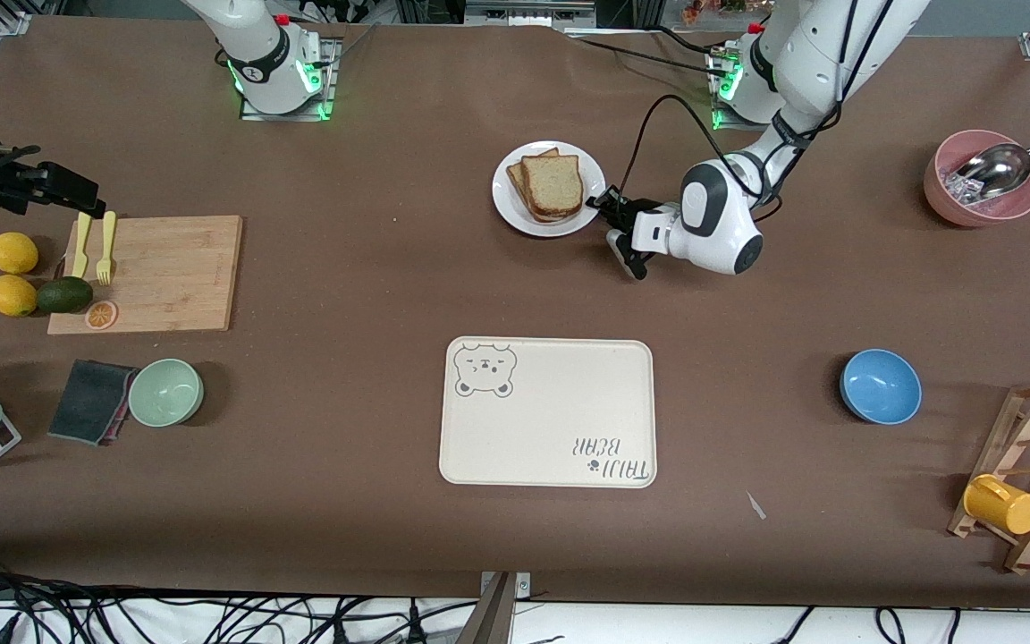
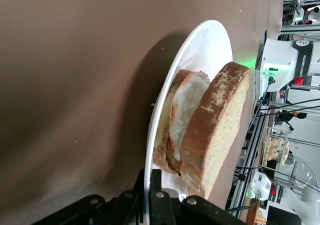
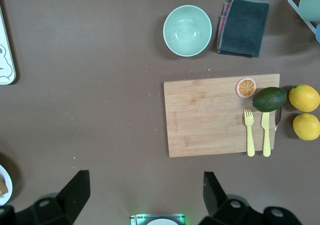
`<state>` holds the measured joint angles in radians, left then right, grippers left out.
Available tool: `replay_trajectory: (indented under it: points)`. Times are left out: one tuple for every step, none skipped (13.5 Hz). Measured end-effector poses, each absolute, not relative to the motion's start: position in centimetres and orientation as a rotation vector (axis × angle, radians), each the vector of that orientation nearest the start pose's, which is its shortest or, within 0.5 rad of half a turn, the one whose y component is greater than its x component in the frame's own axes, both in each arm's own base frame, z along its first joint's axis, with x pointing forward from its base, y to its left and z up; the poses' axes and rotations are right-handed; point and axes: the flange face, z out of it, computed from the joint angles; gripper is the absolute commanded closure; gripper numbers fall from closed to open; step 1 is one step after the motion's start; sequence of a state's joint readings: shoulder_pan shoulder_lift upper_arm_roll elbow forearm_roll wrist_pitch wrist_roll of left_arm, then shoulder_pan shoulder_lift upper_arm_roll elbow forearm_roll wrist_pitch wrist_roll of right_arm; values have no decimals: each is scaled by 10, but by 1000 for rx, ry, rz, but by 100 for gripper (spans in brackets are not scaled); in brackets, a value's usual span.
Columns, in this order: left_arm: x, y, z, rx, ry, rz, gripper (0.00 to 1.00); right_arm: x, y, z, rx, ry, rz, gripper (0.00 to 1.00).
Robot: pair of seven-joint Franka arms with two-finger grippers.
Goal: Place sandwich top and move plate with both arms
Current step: 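Slide the white plate with the left gripper onto the cream tray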
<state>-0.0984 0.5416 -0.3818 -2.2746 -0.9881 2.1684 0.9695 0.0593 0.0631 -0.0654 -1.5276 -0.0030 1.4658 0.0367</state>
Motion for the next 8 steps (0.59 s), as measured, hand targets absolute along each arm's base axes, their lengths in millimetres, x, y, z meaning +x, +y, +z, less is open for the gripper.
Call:
replay_trajectory:
  points:
    - [397, -260, 119, 2087, -624, -461, 100, 562, -3, 600, -3144, 68, 199, 0]
    - [407, -257, 122, 2092, -607, -444, 100, 563, -3, 599, -3144, 68, 200, 0]
    - [417, -254, 126, 2102, -579, -429, 100, 563, -3, 599, -3144, 68, 201, 0]
    - [427, -252, 131, 2107, -552, -419, 100, 563, -3, 599, -3144, 68, 202, 0]
    - [436, -252, 136, 2106, -520, -411, 100, 563, -3, 599, -3144, 68, 202, 0]
    - [444, -253, 142, 2093, -478, -401, 100, 563, -3, 599, -3144, 68, 202, 0]
    - [452, -256, 149, 2077, -442, -391, 100, 563, -3, 599, -3144, 68, 201, 0]
    - [461, -259, 156, 2071, -413, -382, 100, 563, -3, 599, -3144, 68, 199, 0]
